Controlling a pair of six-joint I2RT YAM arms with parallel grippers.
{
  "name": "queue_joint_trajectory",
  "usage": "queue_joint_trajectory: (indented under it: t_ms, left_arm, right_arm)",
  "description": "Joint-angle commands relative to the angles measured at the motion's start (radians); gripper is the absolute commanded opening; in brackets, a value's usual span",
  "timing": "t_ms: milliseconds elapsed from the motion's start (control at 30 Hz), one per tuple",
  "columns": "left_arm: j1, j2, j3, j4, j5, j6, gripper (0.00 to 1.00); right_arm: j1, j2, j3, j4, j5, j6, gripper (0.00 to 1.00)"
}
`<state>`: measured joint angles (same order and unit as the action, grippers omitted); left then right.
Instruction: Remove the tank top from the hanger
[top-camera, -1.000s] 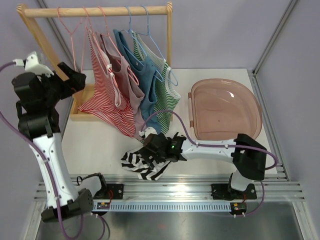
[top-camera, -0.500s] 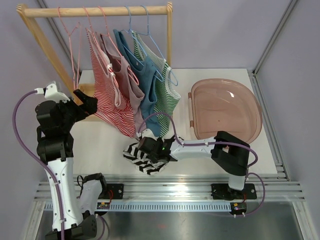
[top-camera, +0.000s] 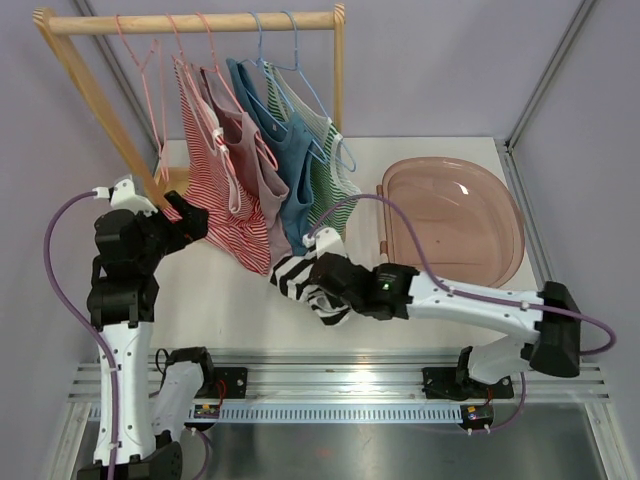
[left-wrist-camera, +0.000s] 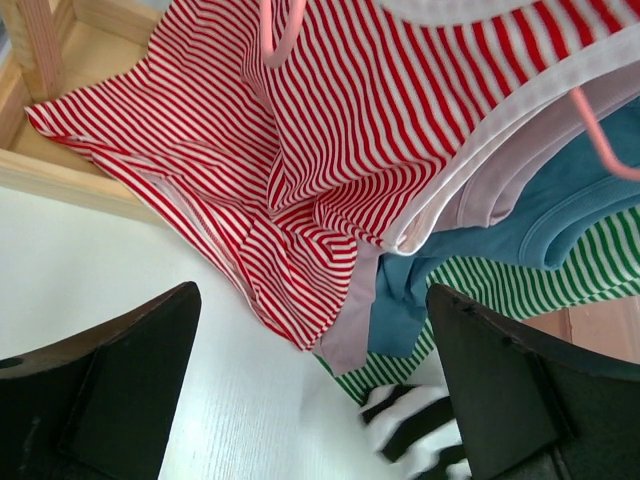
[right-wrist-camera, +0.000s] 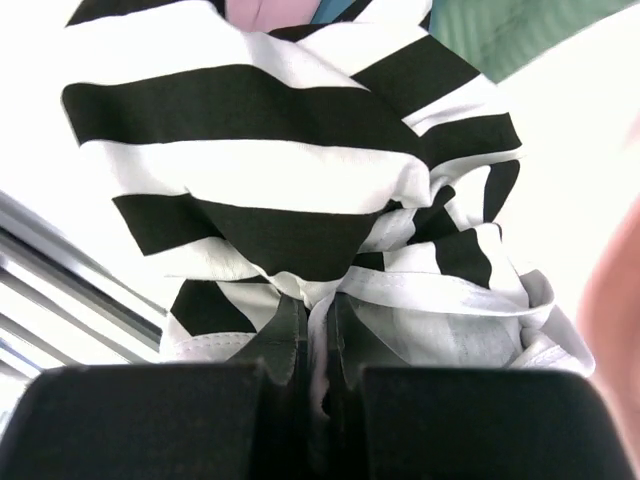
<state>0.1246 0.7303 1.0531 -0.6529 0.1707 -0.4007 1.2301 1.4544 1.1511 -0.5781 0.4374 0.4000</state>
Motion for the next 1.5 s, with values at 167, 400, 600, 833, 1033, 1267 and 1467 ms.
queue_joint_trajectory:
  t_ms: [167,400,600,833,1033,1267,1467]
  left_arm:
    - [-0.114,-0.046,-0.051,0.029,-0.163,0.052,0.99]
    - [-0.181,-0.103,-0.05,0.018,-0.266,0.077,0.99]
    - [-0.192,-0.104,0.013,-0.017,-0.231,0.063,0.99]
    - [-0.192,-0.098,0.161,-0.063,-0.178,0.053,0.99]
    - [-0.192,-0.034,0.336,-0.102,-0.091,0.074,0.99]
    - [-0.192,0.181,0.605,-0.168,-0.028,0.074,0.99]
    - [-0.281,0.421,0.861,-0.254,-0.165,0.097,0.99]
  right_arm:
    - [-0.021,-0.218,0.199,-0.302,0.323,-0.015,0.0]
    - [-0.21,-0.318,0.236,-0.382,0.34,-0.058,0.0]
    - [-0.497,-0.329,0.167,-0.304,0.304,-0.066,0.0]
    - [-0.745,-0.226,0.121,-0.177,0.187,-0.082,0.0]
    - [-0.831,-0.085,0.137,-0.15,0.225,-0.064,0.92]
    - [-0.831,-0.17,0.135,-0.143,0.212,-0.038,1.0]
    - [-0.831,-0.35,0.065,-0.077,0.043,-0.078,1.0]
